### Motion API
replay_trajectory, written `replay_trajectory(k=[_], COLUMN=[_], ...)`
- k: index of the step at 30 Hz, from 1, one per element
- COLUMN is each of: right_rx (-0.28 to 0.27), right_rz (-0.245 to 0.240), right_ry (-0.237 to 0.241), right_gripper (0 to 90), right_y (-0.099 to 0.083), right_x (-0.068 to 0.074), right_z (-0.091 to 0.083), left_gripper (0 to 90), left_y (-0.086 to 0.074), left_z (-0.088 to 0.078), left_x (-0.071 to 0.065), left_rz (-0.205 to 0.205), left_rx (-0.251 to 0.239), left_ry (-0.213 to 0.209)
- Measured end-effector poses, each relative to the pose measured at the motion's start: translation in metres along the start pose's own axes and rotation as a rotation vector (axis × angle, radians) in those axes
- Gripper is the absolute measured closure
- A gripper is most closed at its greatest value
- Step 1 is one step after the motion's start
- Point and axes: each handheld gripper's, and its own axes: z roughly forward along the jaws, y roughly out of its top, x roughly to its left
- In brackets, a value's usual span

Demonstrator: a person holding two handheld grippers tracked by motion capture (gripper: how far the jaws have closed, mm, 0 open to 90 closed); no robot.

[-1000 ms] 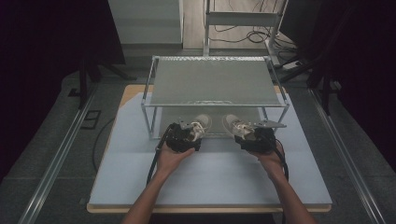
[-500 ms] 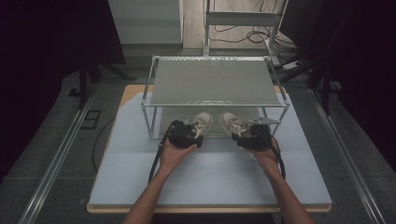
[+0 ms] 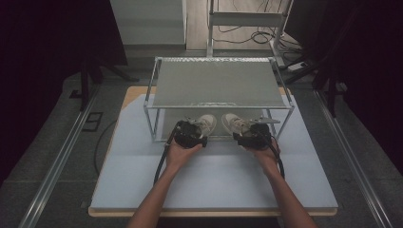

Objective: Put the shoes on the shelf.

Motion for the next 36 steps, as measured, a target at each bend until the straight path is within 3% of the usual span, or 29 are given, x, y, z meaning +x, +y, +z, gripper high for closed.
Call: replay_trajectory(k=[3,8,10,16,17,18,22,23,26,33,36], right_rx=[0.004,0.006,0.005,0.006,0.01,0.01,0.013,0.015,0.014,0.034,0.043], right_rz=[0.0,0.004,0.003,0.008,0.009,0.01,0.016,0.015,0.01,0.036,0.04], right_ry=[-0.008,-0.017,-0.02,-0.027,-0.028,-0.03,-0.035,-0.034,-0.051,-0.062,-0.067], right_gripper=[28.9,28.9,28.9,28.9,28.9,28.9,28.8,28.8,28.7,28.5,28.2], right_y=[0.003,0.006,0.007,0.007,0.007,0.006,0.006,0.007,0.009,0.01,0.009], right_x=[0.001,0.002,0.002,0.003,0.003,0.003,0.004,0.004,0.006,0.007,0.007], right_z=[0.004,0.012,0.015,0.026,0.028,0.03,0.035,0.037,0.04,0.048,0.051], left_gripper=[28.6,28.6,28.6,28.6,28.6,28.6,28.5,28.5,28.5,28.2,27.5], left_y=[0.001,0.002,0.001,0.006,0.008,0.01,0.013,0.013,0.012,0.012,0.012], left_z=[0.004,0.01,0.012,0.018,0.018,0.019,0.024,0.025,0.029,0.036,0.037], left_x=[0.003,0.005,0.003,0.002,0.005,0.005,0.004,0.002,0.004,0.002,0.001], left_rz=[0.011,-0.006,-0.052,-0.047,-0.006,0.001,-0.036,-0.073,-0.041,-0.075,-0.069], left_rx=[0.001,0.005,0.006,0.017,0.024,0.024,0.025,0.026,0.046,0.037,0.032], left_ry=[0.001,0.005,0.006,0.009,0.011,0.014,0.011,0.013,0.009,0.026,0.03])
